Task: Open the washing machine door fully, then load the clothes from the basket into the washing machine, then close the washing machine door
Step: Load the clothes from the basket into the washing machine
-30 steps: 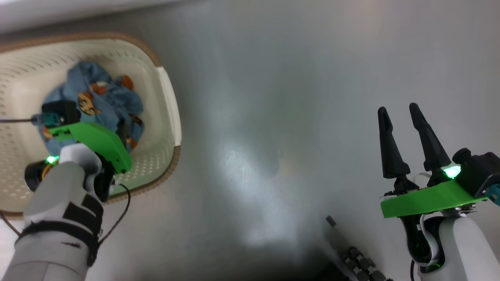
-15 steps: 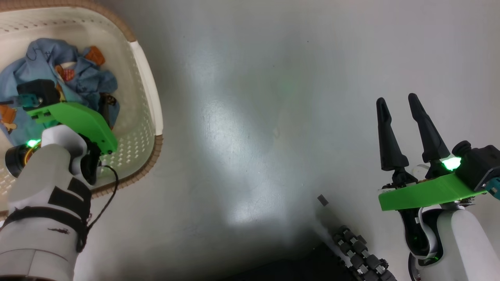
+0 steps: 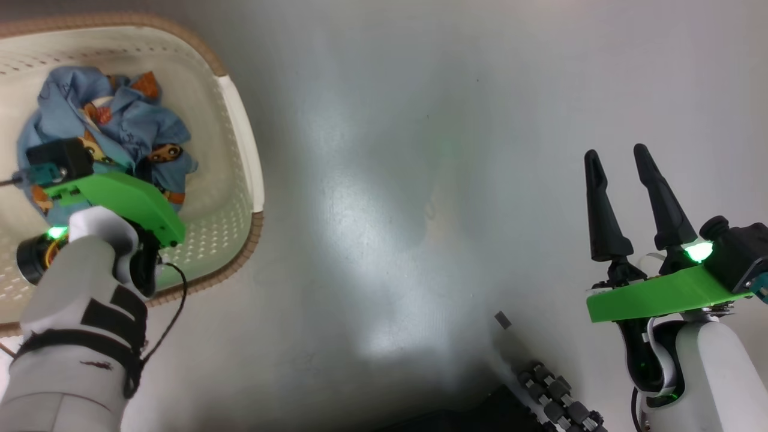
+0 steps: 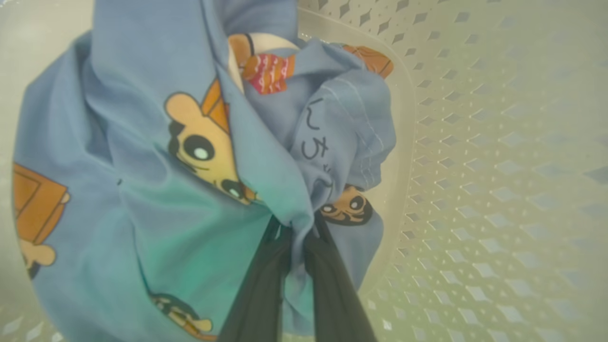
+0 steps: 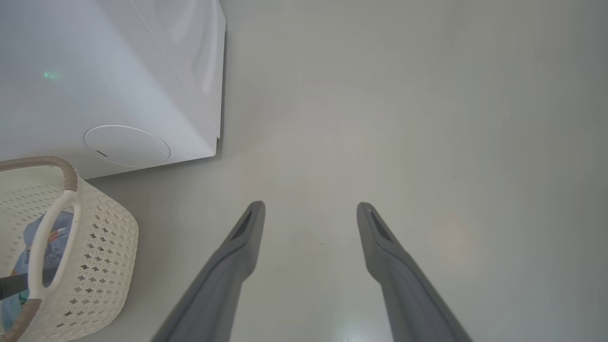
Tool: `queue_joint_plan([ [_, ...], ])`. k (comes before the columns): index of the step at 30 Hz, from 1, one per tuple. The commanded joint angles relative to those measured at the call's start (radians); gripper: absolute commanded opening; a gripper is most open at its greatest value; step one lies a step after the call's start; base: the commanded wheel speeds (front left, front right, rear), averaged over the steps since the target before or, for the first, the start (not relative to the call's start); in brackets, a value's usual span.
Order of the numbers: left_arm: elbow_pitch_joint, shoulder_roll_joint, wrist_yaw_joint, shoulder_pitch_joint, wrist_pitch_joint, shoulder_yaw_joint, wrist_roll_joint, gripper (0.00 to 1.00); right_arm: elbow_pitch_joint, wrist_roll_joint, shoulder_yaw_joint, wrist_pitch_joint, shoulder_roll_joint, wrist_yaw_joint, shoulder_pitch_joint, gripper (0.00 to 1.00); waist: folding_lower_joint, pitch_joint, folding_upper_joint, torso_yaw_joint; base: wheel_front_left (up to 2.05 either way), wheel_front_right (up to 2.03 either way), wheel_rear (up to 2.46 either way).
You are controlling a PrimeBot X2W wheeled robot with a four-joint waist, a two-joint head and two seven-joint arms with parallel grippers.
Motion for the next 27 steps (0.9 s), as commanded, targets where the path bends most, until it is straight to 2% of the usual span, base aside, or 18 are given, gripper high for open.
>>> queue_joint_plan([
  [1,-0.003,0.021,-0.003,0.052,-0.021,0.016,-0.005,0.00,-0.020,-0.006,0.009,0.001,-0.010,0.004,0.027,1.00,0.0000,-0.020,0.0000,0.016,0.00,0.00,0.00],
  [8,-0.002,0.003,-0.025,0.095,-0.143,0.017,-0.010,0.00,-0.031,-0.026,-0.013,0.011,-0.010,0.004,0.033,1.00,0.0000,-0.095,0.0000,0.047,0.00,0.00,0.00],
  [14,-0.016,-0.008,-0.042,0.142,-0.195,0.027,-0.014,0.00,-0.037,-0.045,-0.033,0.025,-0.010,0.004,0.049,1.00,0.0000,-0.170,0.0000,0.068,0.00,0.00,0.00],
  [20,-0.179,-0.009,-0.031,0.270,-0.205,0.095,0.003,0.00,-0.041,-0.059,-0.056,0.040,-0.010,0.004,0.079,1.00,0.0000,-0.302,0.0000,0.092,0.00,0.00,0.00],
  [27,-0.425,-0.030,0.001,0.468,-0.205,0.191,0.103,0.00,-0.040,-0.081,-0.058,0.066,-0.010,0.004,0.129,1.00,0.0000,-0.465,0.0000,0.113,0.00,0.00,0.00],
])
